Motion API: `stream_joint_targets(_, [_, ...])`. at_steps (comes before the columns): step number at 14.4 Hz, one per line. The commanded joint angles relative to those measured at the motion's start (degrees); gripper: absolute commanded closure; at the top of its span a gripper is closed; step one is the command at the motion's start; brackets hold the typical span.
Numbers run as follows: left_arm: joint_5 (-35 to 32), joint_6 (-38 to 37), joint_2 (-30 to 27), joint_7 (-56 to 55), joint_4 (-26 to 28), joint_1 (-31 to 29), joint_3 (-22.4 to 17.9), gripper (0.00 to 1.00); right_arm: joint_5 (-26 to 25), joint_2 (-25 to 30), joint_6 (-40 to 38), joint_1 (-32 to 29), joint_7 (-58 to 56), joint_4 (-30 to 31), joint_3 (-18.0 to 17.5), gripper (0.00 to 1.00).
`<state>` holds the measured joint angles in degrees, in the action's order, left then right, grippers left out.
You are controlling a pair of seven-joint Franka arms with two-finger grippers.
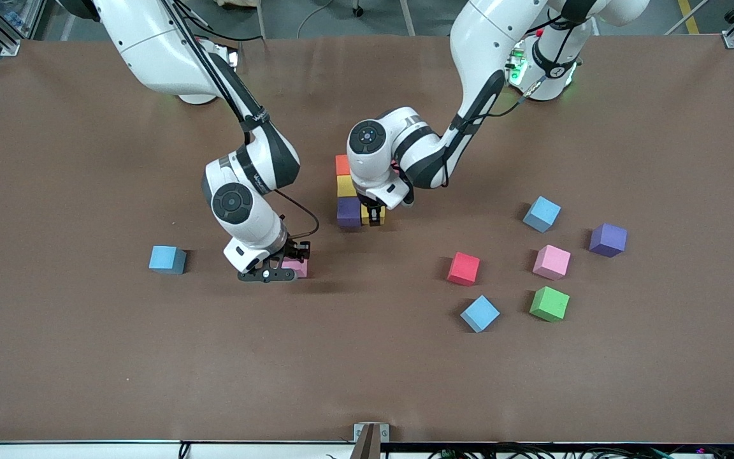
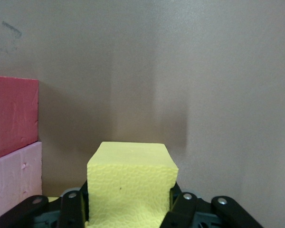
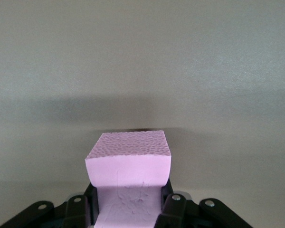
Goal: Arrange 11 blocks into digit 3
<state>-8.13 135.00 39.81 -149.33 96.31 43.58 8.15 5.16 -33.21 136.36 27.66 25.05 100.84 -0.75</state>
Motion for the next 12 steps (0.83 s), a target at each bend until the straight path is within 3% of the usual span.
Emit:
stream_joint_targets(1, [-1.28, 0.62, 1.14, -2.02, -1.03, 0.54, -0.33, 0.59, -0.42, -0.63, -0.48, -0.33, -0.35, -1.09, -0.39, 1.0])
stream_joint_targets(4, [-1.36, 0.62, 1.14, -2.02, -1.03, 0.54, -0.33, 0.39, -0.33, -0.63, -0.48, -0.15, -0.18, -1.09, -0.39, 1.0])
stream_joint_targets(7, [-1.45, 0.53, 1.05, -1.4, -1.03, 0.54, -0.33, 0.0, -0.33, -0.63, -0.48, -0.06, -0.18, -1.09, -0.39, 1.0])
stream_joint_targets(12, [-1.54, -0.52, 0.09, -0.79, -0.95, 0.45, -0.24, 0.0, -0.16, -0.71, -0.31, 0.11, 0.26, -1.26, -0.39, 1.0])
